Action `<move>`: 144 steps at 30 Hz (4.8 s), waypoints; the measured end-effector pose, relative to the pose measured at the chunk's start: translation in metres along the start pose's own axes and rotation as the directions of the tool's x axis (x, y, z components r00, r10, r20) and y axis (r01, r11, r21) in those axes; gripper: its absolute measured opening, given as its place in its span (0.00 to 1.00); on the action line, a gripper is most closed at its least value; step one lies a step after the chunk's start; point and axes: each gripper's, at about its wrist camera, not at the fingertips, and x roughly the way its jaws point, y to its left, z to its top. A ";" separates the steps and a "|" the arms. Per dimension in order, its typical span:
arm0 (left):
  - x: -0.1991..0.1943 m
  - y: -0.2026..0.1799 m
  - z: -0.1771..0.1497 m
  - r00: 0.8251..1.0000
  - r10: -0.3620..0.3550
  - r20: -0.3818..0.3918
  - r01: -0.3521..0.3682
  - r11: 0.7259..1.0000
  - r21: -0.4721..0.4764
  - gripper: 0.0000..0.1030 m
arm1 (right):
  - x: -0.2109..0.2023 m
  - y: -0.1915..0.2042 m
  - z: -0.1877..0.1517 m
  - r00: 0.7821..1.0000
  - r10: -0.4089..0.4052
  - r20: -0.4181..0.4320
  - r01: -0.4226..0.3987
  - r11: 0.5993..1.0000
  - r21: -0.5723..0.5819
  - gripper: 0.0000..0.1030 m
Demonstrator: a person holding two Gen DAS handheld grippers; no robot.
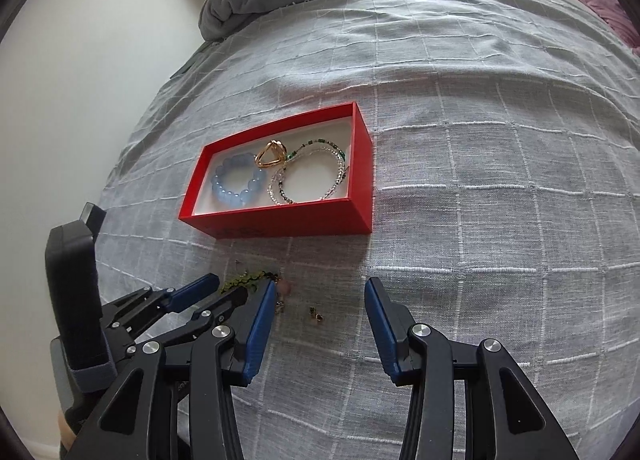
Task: Organize jewelry
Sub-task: 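Grasp the green bead bracelet with pink bead with the left tool and lift, then grasp the black beaded clip with the right tool while the left holds the green bracelet, then lower the green bracelet and black clip into the red box and open both tools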
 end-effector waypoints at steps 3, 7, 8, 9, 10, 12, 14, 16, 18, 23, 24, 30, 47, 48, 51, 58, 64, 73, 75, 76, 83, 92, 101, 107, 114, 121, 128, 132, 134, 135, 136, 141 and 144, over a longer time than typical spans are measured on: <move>0.004 -0.003 -0.001 1.000 0.021 -0.006 -0.021 1.000 0.019 0.22 | 0.000 0.000 0.000 1.000 -0.002 -0.004 0.002 1.000 -0.002 0.45; 0.008 -0.006 -0.002 0.999 0.036 -0.011 -0.036 0.999 0.022 0.07 | 0.001 0.002 0.000 1.000 -0.002 -0.008 0.002 1.000 -0.007 0.45; 0.007 -0.005 0.000 0.999 0.032 -0.002 -0.032 0.999 0.016 0.06 | 0.002 0.002 0.000 1.000 -0.002 -0.008 0.002 1.000 -0.007 0.45; 0.004 -0.003 0.000 1.000 0.023 0.010 -0.023 1.000 0.003 0.06 | 0.002 0.002 0.000 1.000 -0.004 -0.008 0.004 1.000 -0.007 0.45; 0.001 -0.003 0.002 1.000 0.011 0.022 -0.011 1.000 -0.005 0.06 | 0.002 0.001 -0.001 1.000 -0.004 -0.009 0.004 1.000 -0.006 0.45; -0.010 0.000 0.003 0.998 -0.017 0.053 0.018 0.999 -0.027 0.06 | 0.002 0.001 0.000 1.000 -0.004 -0.009 0.004 1.000 -0.004 0.45; -0.022 0.006 0.003 0.995 -0.052 0.082 0.056 0.997 -0.055 0.06 | 0.002 0.000 0.000 1.000 -0.004 -0.009 0.004 1.000 -0.004 0.45; -0.033 0.012 0.004 0.990 -0.092 0.109 0.101 0.992 -0.081 0.06 | 0.002 0.000 0.000 1.000 -0.003 -0.009 0.003 1.000 -0.004 0.45; -0.042 0.018 0.005 0.984 -0.117 0.137 0.131 0.987 -0.096 0.06 | 0.003 0.000 0.000 1.000 -0.004 -0.009 0.004 1.000 -0.007 0.45; -0.064 0.036 0.005 0.957 -0.194 0.215 0.224 0.966 -0.126 0.06 | 0.007 0.003 -0.002 1.000 -0.011 -0.018 0.010 1.000 -0.021 0.45; -0.071 0.038 0.004 0.950 -0.209 0.233 0.244 0.961 -0.134 0.06 | 0.008 0.004 -0.003 1.000 -0.011 -0.019 0.010 1.000 -0.027 0.45; -0.091 0.068 0.004 0.920 -0.212 0.330 0.290 0.934 -0.210 0.06 | 0.017 0.036 -0.016 1.000 0.017 -0.008 -0.018 0.988 -0.156 0.45; -0.095 0.129 -0.024 0.929 -0.157 0.336 0.273 0.903 -0.332 0.06 | 0.080 0.130 -0.061 1.000 -0.006 0.028 0.020 0.868 -0.496 0.44; -0.095 0.131 -0.026 0.930 -0.155 0.334 0.270 0.903 -0.334 0.06 | 0.083 0.131 -0.062 0.999 -0.018 0.036 0.034 0.863 -0.504 0.44; -0.094 0.135 -0.027 0.932 -0.150 0.329 0.265 0.903 -0.338 0.06 | 0.093 0.134 -0.065 0.998 -0.048 0.042 0.063 0.851 -0.521 0.44; -0.094 0.138 -0.028 0.933 -0.143 0.329 0.259 0.903 -0.342 0.06 | 0.103 0.136 -0.070 0.995 -0.088 0.048 0.100 0.838 -0.536 0.24; -0.091 0.132 -0.027 0.937 -0.137 0.321 0.247 0.911 -0.330 0.06 | 0.099 0.134 -0.071 0.995 -0.091 0.041 0.099 0.841 -0.531 0.23; -0.093 0.132 -0.025 0.934 -0.140 0.330 0.253 0.909 -0.331 0.06 | 0.081 0.134 -0.065 0.999 -0.031 0.019 0.037 0.866 -0.499 0.23; -0.095 0.131 -0.025 0.932 -0.142 0.334 0.257 0.908 -0.330 0.06 | 0.076 0.132 -0.063 1.000 -0.014 0.011 0.018 0.875 -0.485 0.23; -0.096 0.131 -0.024 0.930 -0.142 0.338 0.259 0.908 -0.330 0.06 | 0.073 0.130 -0.062 1.000 -0.006 0.009 0.009 0.878 -0.479 0.23; -0.097 0.128 -0.019 0.924 -0.159 0.348 0.281 0.899 -0.335 0.06 | 0.054 0.121 -0.051 0.998 0.057 0.002 -0.051 0.905 -0.422 0.23; -0.101 0.116 -0.006 0.915 -0.173 0.364 0.294 0.904 -0.310 0.06 | 0.026 0.102 -0.029 0.993 0.119 0.024 -0.104 0.936 -0.337 0.23; -0.106 0.098 0.019 0.882 -0.228 0.411 0.358 0.893 -0.273 0.06 | 0.003 0.065 0.006 0.987 0.117 0.108 -0.092 0.974 -0.206 0.23; -0.096 0.079 0.038 0.867 -0.273 0.417 0.400 0.881 -0.255 0.06 | 0.002 0.035 0.027 0.985 0.114 0.126 -0.102 0.990 -0.098 0.23; -0.075 0.062 0.057 0.869 -0.300 0.394 0.409 0.882 -0.232 0.06 | 0.006 0.024 0.040 0.986 0.097 0.135 -0.091 0.995 -0.051 0.23; -0.067 0.053 0.062 0.882 -0.289 0.372 0.387 0.894 -0.224 0.06 | 0.012 0.022 0.043 0.988 0.081 0.130 -0.076 0.996 -0.042 0.24; -0.068 0.061 0.061 0.887 -0.268 0.377 0.377 0.891 -0.254 0.06 | 0.007 0.016 0.049 0.983 0.090 0.158 -0.090 0.996 -0.009 0.33; -0.070 0.065 0.059 0.887 -0.262 0.381 0.374 0.891 -0.258 0.06 | 0.004 0.014 0.049 0.983 0.087 0.161 -0.088 0.996 0.001 0.33; -0.072 0.065 0.057 0.886 -0.266 0.380 0.378 0.889 -0.257 0.07 | 0.001 0.013 0.048 0.983 0.088 0.161 -0.091 0.996 0.007 0.33; -0.073 0.066 0.056 0.887 -0.264 0.380 0.375 0.891 -0.257 0.08 | -0.001 0.013 0.048 0.982 0.093 0.162 -0.096 0.995 0.010 0.33; -0.075 0.066 0.054 0.888 -0.258 0.381 0.369 0.894 -0.255 0.09 | -0.003 0.012 0.047 0.982 0.098 0.164 -0.101 0.995 0.012 0.33; -0.081 0.065 0.045 0.907 -0.199 0.372 0.301 0.923 -0.241 0.23 | -0.012 0.013 0.039 0.983 0.066 0.171 -0.065 0.998 -0.009 0.40; -0.081 0.063 0.036 0.926 -0.153 0.346 0.243 0.941 -0.234 0.24 | -0.012 0.012 0.033 0.987 0.049 0.156 -0.048 0.999 -0.011 0.40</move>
